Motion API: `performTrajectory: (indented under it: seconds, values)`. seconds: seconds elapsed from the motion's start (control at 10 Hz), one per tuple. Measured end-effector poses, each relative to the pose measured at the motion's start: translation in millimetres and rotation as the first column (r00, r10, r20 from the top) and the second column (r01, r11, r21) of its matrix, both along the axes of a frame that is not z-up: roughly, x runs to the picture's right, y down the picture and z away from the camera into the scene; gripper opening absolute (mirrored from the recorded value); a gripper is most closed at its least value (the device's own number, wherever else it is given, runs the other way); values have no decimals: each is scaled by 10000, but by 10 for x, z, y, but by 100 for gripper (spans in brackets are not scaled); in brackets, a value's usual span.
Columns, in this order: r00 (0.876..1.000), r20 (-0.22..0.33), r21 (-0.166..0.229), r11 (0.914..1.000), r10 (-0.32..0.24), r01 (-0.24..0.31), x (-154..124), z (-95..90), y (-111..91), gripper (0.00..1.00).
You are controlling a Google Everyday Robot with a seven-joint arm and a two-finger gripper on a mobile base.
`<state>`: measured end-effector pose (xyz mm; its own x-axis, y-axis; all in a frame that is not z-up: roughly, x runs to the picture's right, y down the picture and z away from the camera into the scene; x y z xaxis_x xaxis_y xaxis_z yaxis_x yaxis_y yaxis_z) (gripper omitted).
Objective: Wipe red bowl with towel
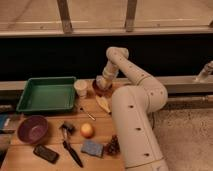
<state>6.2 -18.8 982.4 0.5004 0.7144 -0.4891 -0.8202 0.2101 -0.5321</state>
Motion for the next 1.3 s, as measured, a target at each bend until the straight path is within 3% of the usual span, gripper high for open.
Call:
performTrajectory:
  seconds: [0.3,0.7,1.0,1.3]
  values:
    - [9998,106,397,9991,165,-170,-76,56,-98,0]
    - [9942,686,652,9940,833,-878,-188,-49,28,0]
    - [9969,384,915,9932,687,-720,-214,-165,154,0]
    - [9989,-19,1114,9927,477,-472,-149,-130,115,0]
